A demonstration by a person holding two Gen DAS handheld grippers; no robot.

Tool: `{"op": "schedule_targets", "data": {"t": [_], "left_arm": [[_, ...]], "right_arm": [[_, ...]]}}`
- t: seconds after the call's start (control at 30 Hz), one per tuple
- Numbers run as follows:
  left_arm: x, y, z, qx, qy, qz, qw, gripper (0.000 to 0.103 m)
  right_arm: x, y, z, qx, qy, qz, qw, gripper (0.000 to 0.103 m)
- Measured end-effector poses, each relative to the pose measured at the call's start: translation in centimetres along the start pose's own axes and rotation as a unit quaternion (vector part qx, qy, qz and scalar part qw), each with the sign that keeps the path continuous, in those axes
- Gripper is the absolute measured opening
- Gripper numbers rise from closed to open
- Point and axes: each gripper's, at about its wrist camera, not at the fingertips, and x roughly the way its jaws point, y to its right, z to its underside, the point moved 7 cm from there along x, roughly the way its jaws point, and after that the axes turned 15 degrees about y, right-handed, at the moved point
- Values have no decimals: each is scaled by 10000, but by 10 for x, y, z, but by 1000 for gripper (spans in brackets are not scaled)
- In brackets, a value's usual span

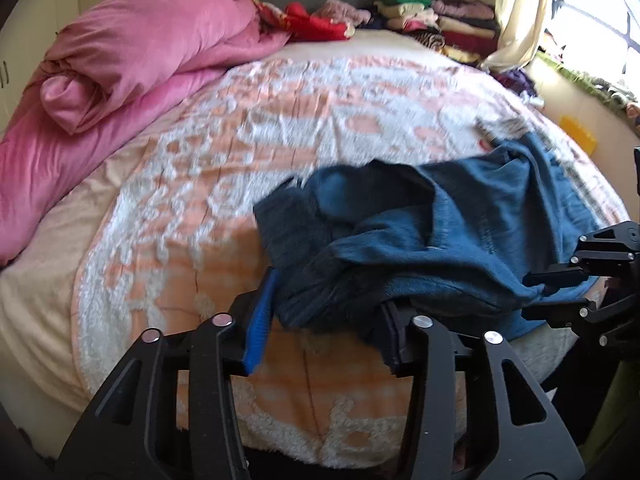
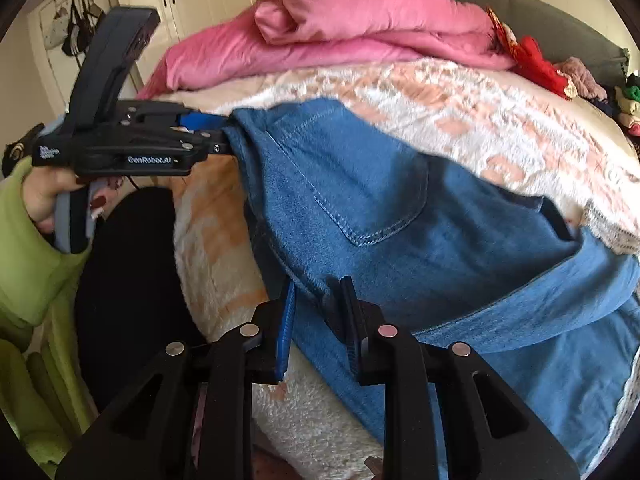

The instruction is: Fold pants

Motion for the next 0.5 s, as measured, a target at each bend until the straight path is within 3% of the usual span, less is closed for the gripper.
{"op": "schedule_targets", "data": {"t": [0.07,0.13,0.23,0.4,0.5], "left_arm": [[0,-2,8,-90,-154,55,9998,41],[-3,-5,14,-211,-233,124,9994,50],[-16,-17,22,-544,-274,189,9980,51],[-46,-19,4,-1076,155,475,9929,49],[-45,5,-15,-880,287,705,9932,49]], "right_arm": [[5,0,5,12,-97,27,9999,21],[7,1,6,55,-116,2,9999,21],[6,1,7,90,-97,-17,9999,21],[5,-7,8,185,-69,-247,9995,21],[9,-17,13,-1,-135,-257,9996,22]]}}
